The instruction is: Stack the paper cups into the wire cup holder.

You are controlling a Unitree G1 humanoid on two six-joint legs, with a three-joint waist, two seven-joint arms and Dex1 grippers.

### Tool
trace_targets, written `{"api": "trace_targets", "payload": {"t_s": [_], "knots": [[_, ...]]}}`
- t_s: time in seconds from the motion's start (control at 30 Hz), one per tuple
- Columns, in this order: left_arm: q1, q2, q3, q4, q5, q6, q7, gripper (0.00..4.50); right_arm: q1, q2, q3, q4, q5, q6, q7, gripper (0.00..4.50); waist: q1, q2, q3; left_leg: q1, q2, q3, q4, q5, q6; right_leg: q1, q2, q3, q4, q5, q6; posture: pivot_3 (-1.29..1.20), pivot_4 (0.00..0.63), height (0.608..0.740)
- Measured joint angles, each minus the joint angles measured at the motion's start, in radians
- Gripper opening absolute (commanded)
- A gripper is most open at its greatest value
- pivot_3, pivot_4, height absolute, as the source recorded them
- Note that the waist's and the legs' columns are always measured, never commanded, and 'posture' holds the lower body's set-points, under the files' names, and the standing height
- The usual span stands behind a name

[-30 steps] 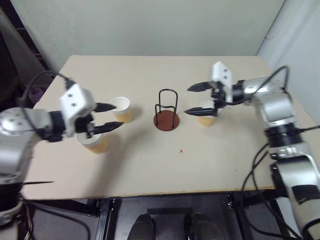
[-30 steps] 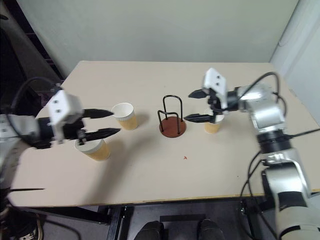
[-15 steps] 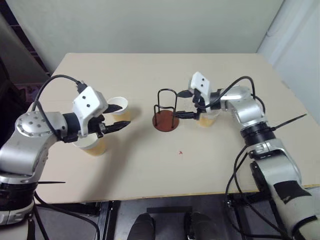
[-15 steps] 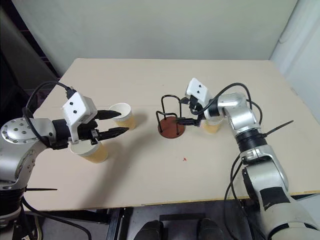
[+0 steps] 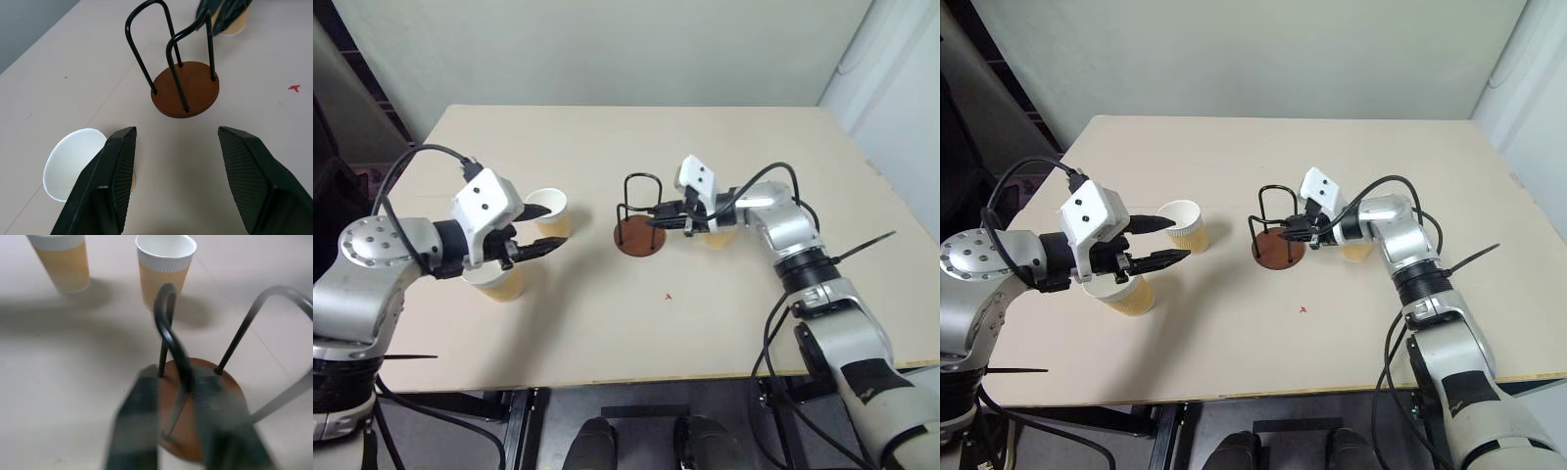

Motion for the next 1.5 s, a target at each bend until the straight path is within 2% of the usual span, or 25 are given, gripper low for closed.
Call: {"api": "trace_targets", "payload": {"t_s": [0.33, 0.47, 0.6, 0.8, 0.93, 1.07, 1.1, 1.23, 1.27, 1.33, 1.43, 1.5], "knots": [[0.012, 0.111, 0.005, -0.014, -0.093, -0.047, -0.262, 2.86, 0.165, -0.202, 0.003, -0.463, 0.168, 0.217, 0.268, 0.03, 0.000, 0.000, 0.000, -0.002, 0.000, 0.001, 0.001, 0.002, -0.005, 0.000, 0.001, 0.000, -0.002, -0.001, 0.000, 0.00, 0.150, 0.740], [-0.017, 0.121, -0.069, -0.035, -0.096, -0.076, -0.332, 2.86, 0.254, -0.291, 0.027, -0.627, 0.206, 0.243, 0.338, 0.03, 0.001, -0.001, -0.001, 0.001, 0.000, 0.001, 0.001, 0.001, 0.001, 0.003, 0.001, 0.000, -0.001, -0.001, 0.000, 0.00, 0.150, 0.740], [-0.041, 0.106, -0.125, -0.035, -0.082, -0.089, -0.350, 2.86, 0.290, -0.305, 0.043, -0.645, 0.205, 0.243, 0.337, 0.03, -0.003, -0.001, 0.000, 0.004, 0.000, 0.001, 0.001, 0.003, 0.002, 0.005, 0.000, 0.002, -0.001, -0.002, -0.003, 0.00, 0.150, 0.740], [-0.058, 0.094, -0.138, -0.036, -0.076, -0.091, -0.353, 2.86, 0.310, -0.315, 0.055, -0.669, 0.184, 0.212, 0.303, 0.03, -0.006, -0.001, -0.001, 0.010, 0.000, 0.002, 0.000, 0.005, 0.003, 0.011, 0.001, 0.002, -0.001, -0.002, -0.004, 0.00, 0.150, 0.740], [-0.059, 0.090, -0.151, -0.036, -0.072, -0.091, -0.353, 2.86, 0.310, -0.316, 0.075, -0.662, 0.162, 0.188, 0.284, 1.09, -0.006, -0.001, -0.001, 0.010, 0.000, 0.001, 0.000, 0.005, 0.003, 0.011, 0.001, 0.002, -0.001, -0.002, -0.004, 0.00, 0.150, 0.740], [-0.059, 0.087, -0.152, -0.036, -0.070, -0.091, -0.353, 2.86, 0.310, -0.344, 0.083, -0.661, 0.162, 0.178, 0.301, 2.49, -0.006, -0.001, -0.001, 0.008, 0.000, 0.001, 0.000, 0.005, 0.004, 0.011, 0.001, 0.002, -0.002, -0.002, -0.004, 0.00, 0.150, 0.740], [-0.059, 0.086, -0.152, -0.037, -0.071, -0.090, -0.353, 2.86, 0.310, -0.365, 0.084, -0.663, 0.163, 0.173, 0.321, 2.94, -0.005, -0.001, -0.001, 0.008, 0.000, 0.002, 0.000, 0.004, 0.004, 0.011, 0.001, 0.002, -0.002, -0.002, -0.004, 0.00, 0.150, 0.740], [-0.059, 0.086, -0.148, -0.037, -0.077, -0.090, -0.353, 2.86, 0.293, -0.450, 0.082, -0.637, 0.165, 0.128, 0.399, 4.31, -0.002, -0.001, 0.000, 0.007, -0.001, 0.002, 0.000, 0.004, 0.005, 0.011, 0.000, 0.002, -0.003, -0.003, -0.004, 0.00, 0.150, 0.740], [-0.060, 0.082, -0.141, -0.035, -0.084, -0.089, -0.349, 2.86, 0.267, -0.470, 0.082, -0.597, 0.160, 0.092, 0.413, 4.46, -0.002, -0.001, 0.000, 0.007, -0.001, 0.002, 0.001, 0.004, 0.005, 0.011, 0.000, 0.002, -0.003, -0.003, -0.004, 0.00, 0.150, 0.740], [-0.083, 0.049, -0.110, -0.019, -0.098, -0.085, -0.311, 2.86, 0.172, -0.476, 0.076, -0.455, 0.114, 0.020, 0.383, 4.46, -0.002, -0.001, 0.000, 0.008, 0.000, 0.003, 0.001, 0.004, 0.005, 0.011, 0.000, 0.002, -0.002, -0.002, -0.003, 0.00, 0.150, 0.740], [-0.157, -0.023, -0.084, 0.007, -0.083, -0.073, -0.194, 2.86, -0.024, -0.424, 0.062, -0.179, -0.009, -0.106, 0.221, 4.46, -0.004, 0.000, -0.001, 0.013, 0.001, 0.002, -0.001, 0.006, 0.006, 0.012, -0.001, 0.003, -0.001, -0.001, -0.004, 0.00, 0.150, 0.740], [-0.188, -0.061, -0.103, 0.031, -0.036, -0.066, -0.123, 2.86, -0.082, -0.382, 0.068, -0.049, -0.066, -0.186, 0.167, 4.46, -0.004, 0.000, -0.001, 0.015, 0.002, 0.002, -0.002, 0.006, 0.006, 0.014, -0.001, 0.002, -0.001, -0.001, -0.005, 0.00, 0.150, 0.740]]}}
